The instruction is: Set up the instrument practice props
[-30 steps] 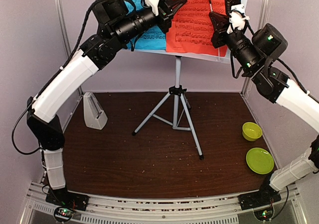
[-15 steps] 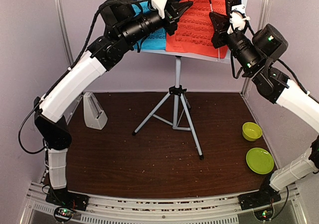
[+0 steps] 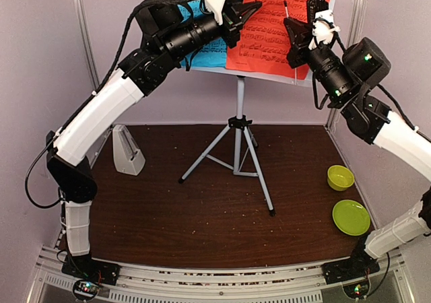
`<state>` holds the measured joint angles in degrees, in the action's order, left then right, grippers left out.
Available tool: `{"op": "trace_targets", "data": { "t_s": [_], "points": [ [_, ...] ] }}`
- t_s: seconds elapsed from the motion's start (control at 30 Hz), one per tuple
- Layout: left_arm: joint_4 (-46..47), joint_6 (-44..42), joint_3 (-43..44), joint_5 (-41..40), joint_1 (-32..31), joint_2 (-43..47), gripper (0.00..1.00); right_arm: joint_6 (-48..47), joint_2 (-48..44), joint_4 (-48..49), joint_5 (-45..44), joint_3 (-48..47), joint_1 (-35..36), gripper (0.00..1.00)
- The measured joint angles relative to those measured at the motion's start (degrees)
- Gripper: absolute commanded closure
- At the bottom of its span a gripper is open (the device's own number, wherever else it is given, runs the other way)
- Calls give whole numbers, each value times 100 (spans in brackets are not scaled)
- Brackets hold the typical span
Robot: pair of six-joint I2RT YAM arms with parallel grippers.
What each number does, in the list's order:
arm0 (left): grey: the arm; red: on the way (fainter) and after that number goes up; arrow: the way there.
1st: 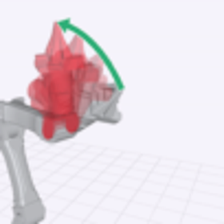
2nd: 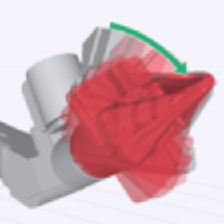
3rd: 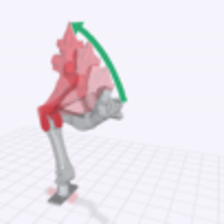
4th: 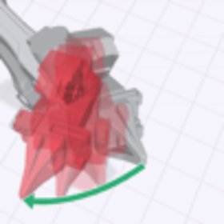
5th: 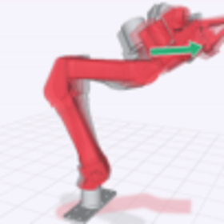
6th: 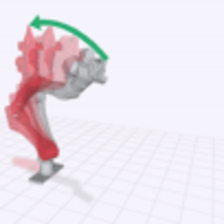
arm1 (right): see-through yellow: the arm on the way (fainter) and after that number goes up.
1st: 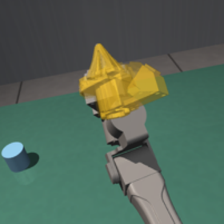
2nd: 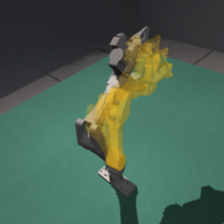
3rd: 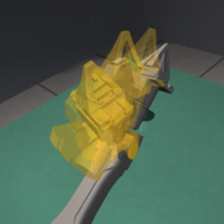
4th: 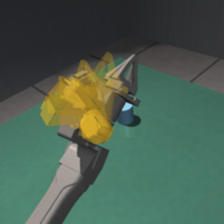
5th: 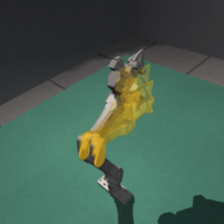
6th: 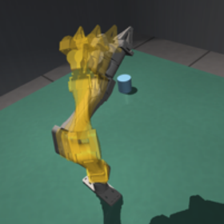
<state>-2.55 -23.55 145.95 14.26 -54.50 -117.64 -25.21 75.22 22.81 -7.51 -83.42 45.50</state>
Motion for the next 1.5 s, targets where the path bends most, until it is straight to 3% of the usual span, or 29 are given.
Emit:
{"op": "trace_targets", "data": {
  "t_s": [0.6, 0.77, 1.03, 1.23, 1.5],
  "points": [
    [164, 103, 13, 13, 0, -9, 99, 0, -11, 101, 105, 46, 0, 100],
    [164, 111, 52, 7, 0, -44, 82, 0, -11, 101, 116, 46, 0, 100],
    [166, 188, 57, -35, -26, -59, 68, -2, -11, 101, 125, 46, 0, 100],
    [164, 201, 59, -66, -48, -59, 61, 9, -11, 109, 105, 46, 0, 83],
    [168, 170, 52, -162, -70, -57, 55, 20, -11, 109, 59, 57, 0, 72]
  ]
}}
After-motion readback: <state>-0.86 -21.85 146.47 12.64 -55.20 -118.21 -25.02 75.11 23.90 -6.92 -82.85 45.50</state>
